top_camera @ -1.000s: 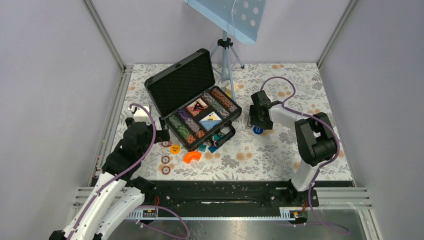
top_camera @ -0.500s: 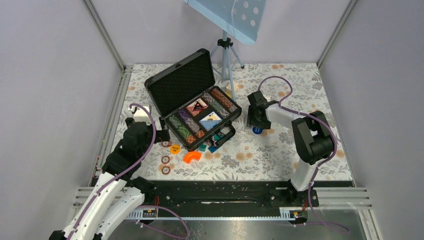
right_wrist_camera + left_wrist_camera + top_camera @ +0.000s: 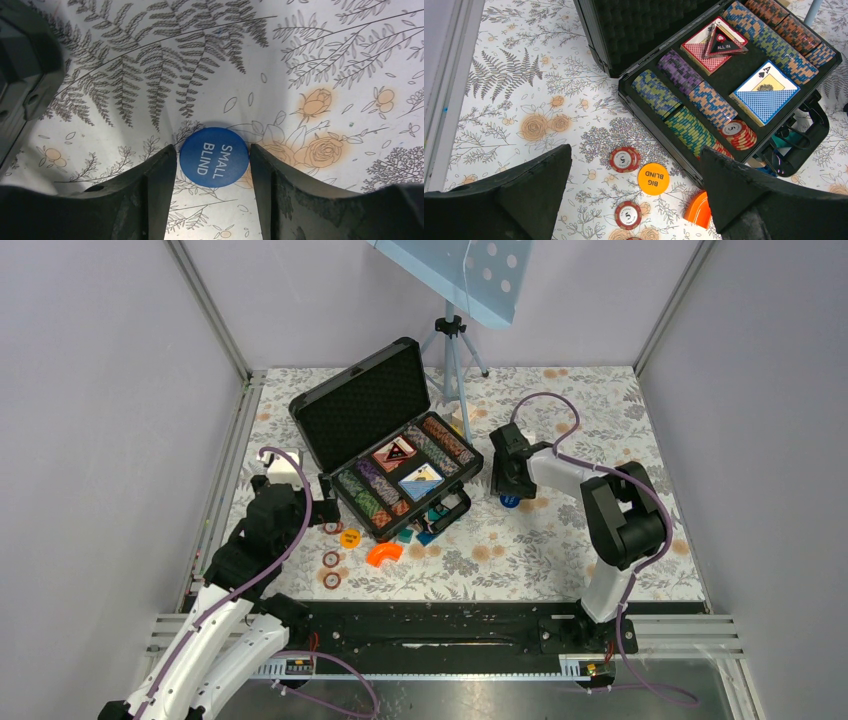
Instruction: Pack up texas hold em set
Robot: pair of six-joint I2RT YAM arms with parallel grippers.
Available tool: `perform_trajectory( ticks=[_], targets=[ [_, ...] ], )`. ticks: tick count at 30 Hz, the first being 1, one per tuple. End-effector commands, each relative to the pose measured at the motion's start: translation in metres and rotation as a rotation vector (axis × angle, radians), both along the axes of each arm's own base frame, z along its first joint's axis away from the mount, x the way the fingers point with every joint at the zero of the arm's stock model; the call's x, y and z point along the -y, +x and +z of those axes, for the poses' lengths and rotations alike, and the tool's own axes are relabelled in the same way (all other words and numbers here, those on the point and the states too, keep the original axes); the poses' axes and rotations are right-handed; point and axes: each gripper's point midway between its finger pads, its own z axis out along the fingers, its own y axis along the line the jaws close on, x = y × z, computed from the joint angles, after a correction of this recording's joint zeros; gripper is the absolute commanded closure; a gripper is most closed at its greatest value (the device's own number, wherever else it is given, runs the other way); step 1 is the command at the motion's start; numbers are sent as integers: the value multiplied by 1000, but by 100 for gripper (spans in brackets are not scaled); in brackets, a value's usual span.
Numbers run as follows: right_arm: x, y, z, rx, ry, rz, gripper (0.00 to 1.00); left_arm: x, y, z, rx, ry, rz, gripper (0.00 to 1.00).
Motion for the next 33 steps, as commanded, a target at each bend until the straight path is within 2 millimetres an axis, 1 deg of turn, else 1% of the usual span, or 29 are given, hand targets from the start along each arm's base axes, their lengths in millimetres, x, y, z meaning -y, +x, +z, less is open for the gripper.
perform_trajectory(
  ticks=[1,7,19,27,28,31,33],
  targets=[
    [-6,-20,-12,-70,-26,20,38,4,6,12,50,-19,-16,1],
    [-4,-27,-16,-82,-38,20,38,5,6,11,48,-20,-18,1],
    [3,-30,-19,-111,-77,-4,38,5,6,11,48,-20,-18,1],
    [2,-33,-22,-124,-74,-4,38,5,6,10,46,-18,-18,1],
    [2,-34,-23,-127,-73,-3,38,5,6,11,46,-18,-18,1],
    [3,-37,-24,-133,-73,-7,31,5,6,10,45,-18,-17,1],
    [4,-37,-24,-134,-75,-10,30,5,6,10,43,-17,-17,1]
  ],
)
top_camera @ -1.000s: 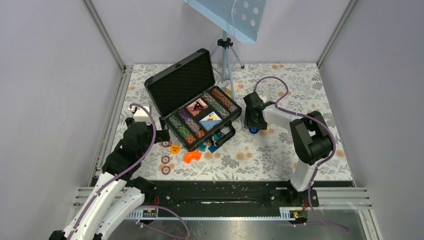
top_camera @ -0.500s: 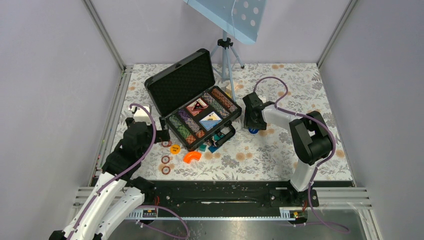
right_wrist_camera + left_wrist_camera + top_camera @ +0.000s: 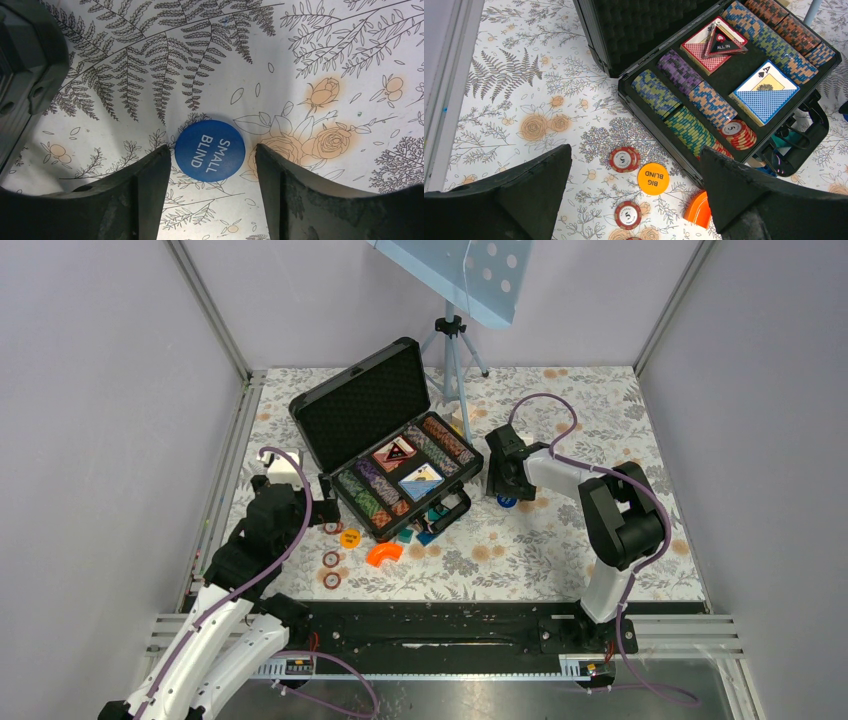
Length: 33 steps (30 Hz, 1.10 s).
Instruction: Pack up texas hold em set
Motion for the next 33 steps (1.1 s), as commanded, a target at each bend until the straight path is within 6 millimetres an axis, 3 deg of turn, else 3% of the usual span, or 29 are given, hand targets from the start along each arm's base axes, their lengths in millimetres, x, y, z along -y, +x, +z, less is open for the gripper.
perform_trajectory(
  ticks=[1,24,33],
  targets=[
    [11,-31,-23,-127,-63,-1,29,4,6,10,45,-17,-15,1],
    [10,-31,-24,-116,-54,2,44,4,6,11,47,-18,-15,1],
    [9,-20,-5,-35,-38,25,44,4,6,11,48,-18,-14,1]
  ],
)
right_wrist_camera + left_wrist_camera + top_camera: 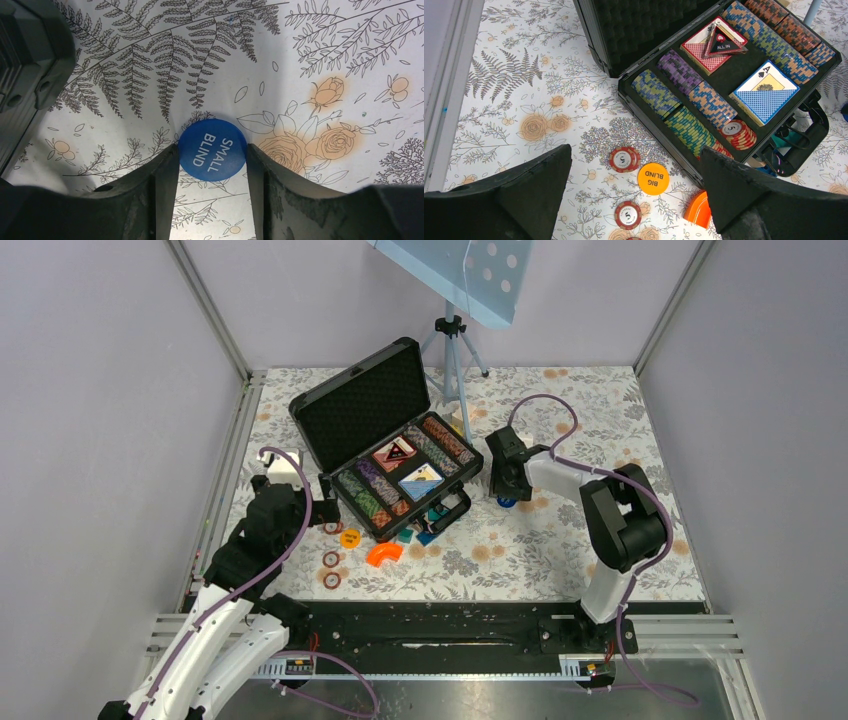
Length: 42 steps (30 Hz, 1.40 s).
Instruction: Pack up texas hold em set
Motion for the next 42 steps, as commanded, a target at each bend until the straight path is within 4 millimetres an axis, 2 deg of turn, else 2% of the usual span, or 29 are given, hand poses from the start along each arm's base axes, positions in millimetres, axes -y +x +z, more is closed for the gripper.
perform_trajectory(
  ticks=[1,12,30,35,42],
  targets=[
    [10,-19,-3,-48,-48,26,44,4,6,11,48,-18,-13,1],
    [9,-17,8,-29,-42,31,44,4,6,10,47,-18,-16,1],
    [3,-13,43,28,-15,65,43,5,6,10,46,-19,-19,1],
    [-9,-11,56,44,-22,106,43,5,6,11,47,-20,-19,1],
    [-39,-7,78,77,-6,168,43,5,6,11,49,-20,-19,1]
  ],
)
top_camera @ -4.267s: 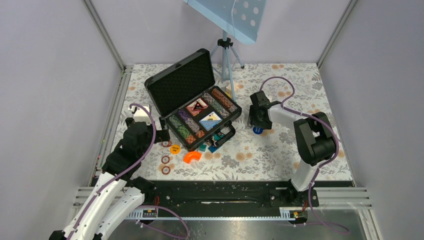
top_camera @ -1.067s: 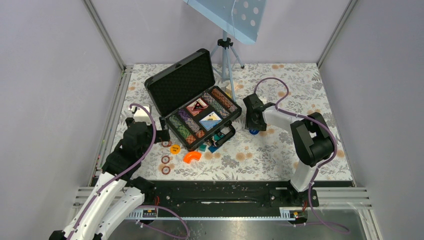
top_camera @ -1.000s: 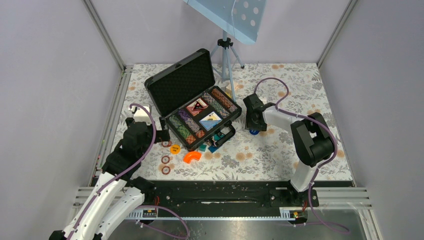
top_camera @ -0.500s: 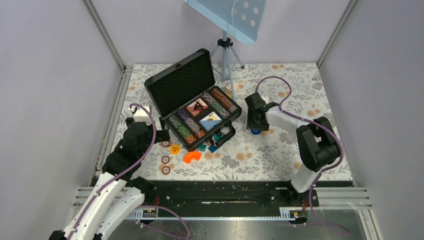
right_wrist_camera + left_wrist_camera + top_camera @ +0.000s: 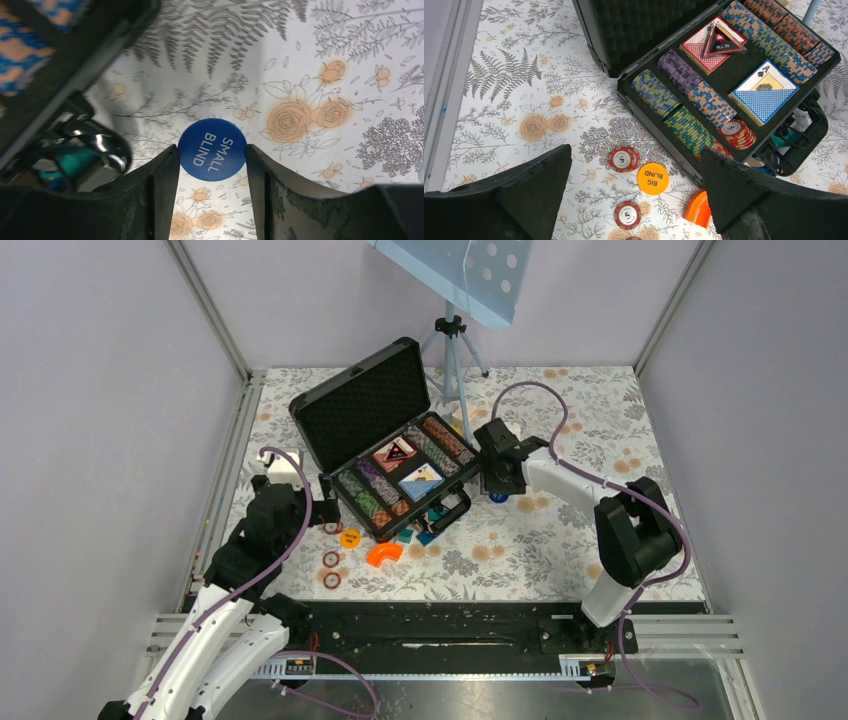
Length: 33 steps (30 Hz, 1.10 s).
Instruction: Pack up texas hold em set
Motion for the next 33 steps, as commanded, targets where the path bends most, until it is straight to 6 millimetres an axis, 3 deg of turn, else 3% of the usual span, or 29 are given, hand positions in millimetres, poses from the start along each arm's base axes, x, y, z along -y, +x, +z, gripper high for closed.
perform_trajectory(
  ticks=[1,8,13,19,28,33],
  targets=[
    [-24,8,35,64,17,54,43,4,6,12,51,-20,-17,1],
    [-76,8,53,70,18,171,43,5,6,12,51,-20,-18,1],
    [-123,9,57,63,26,249,43,4,5,12,53,-21,-16,1],
    [-162,21,56,69,37,287,42,3,5,12,52,-19,-13,1],
    [-182,34,45,57,30,317,42,3,5,12,55,-20,-11,1],
    [-180,36,49,72,28,303,41,3,5,12,55,-19,-9,1]
  ],
)
